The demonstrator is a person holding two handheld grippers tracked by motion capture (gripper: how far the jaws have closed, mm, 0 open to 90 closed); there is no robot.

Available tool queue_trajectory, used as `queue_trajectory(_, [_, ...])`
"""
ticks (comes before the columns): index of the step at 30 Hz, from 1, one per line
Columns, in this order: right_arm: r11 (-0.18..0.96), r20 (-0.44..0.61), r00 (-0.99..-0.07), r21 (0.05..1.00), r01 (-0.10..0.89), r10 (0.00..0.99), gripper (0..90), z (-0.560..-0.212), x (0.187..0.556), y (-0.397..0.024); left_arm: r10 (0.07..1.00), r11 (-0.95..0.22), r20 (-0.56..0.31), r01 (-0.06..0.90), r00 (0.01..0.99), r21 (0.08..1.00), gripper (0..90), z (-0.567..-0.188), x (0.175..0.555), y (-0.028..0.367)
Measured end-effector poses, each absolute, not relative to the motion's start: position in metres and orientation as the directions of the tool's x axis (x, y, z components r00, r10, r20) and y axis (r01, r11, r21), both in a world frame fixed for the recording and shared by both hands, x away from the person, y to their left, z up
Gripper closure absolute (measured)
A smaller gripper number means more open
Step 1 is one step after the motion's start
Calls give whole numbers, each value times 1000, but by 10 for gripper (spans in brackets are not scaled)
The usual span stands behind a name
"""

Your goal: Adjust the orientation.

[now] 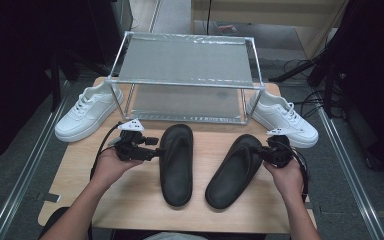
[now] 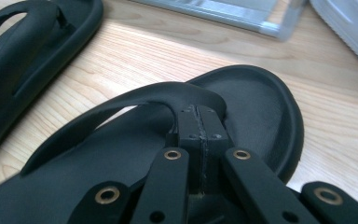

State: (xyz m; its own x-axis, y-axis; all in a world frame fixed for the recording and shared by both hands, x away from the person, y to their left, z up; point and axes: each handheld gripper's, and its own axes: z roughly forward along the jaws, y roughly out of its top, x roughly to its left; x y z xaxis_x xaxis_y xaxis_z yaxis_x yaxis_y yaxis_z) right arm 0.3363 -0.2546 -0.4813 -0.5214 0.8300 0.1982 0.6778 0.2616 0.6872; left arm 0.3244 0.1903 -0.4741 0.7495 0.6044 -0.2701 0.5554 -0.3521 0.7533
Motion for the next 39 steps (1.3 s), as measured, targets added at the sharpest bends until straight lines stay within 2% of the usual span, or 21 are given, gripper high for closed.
queue_trajectory(11, [303, 199, -574, 689, 658, 794, 900, -482, 348, -232, 629, -342, -267, 568, 730, 748, 395, -477, 316, 201])
queue_trajectory(24, [313, 196, -594, 700, 642, 780, 900, -482, 350, -214, 630, -345, -264, 568, 730, 748, 390, -479, 314, 201])
queue_trajectory(27, [281, 238, -593, 708, 648, 769, 900, -479, 346, -214, 630, -343, -262, 564, 731, 751, 387, -478, 314, 202])
queue_trajectory(39, [323, 228, -634, 706, 630, 739, 900, -480, 328, -196, 616, -353, -256, 552, 745, 755, 380, -477, 322, 193])
